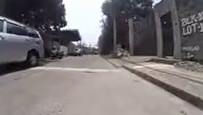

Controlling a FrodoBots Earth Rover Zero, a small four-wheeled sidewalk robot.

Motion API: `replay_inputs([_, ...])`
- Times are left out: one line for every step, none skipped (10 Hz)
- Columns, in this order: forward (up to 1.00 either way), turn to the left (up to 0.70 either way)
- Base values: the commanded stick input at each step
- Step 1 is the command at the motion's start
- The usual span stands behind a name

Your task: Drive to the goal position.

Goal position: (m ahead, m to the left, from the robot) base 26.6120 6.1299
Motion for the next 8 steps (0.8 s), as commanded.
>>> replay_inputs([1.00, 0.00])
replay_inputs([1.00, 0.00])
replay_inputs([1.00, 0.38])
replay_inputs([1.00, 0.05])
replay_inputs([1.00, 0.38])
replay_inputs([1.00, 0.40])
replay_inputs([1.00, 0.40])
replay_inputs([1.00, 0.40])
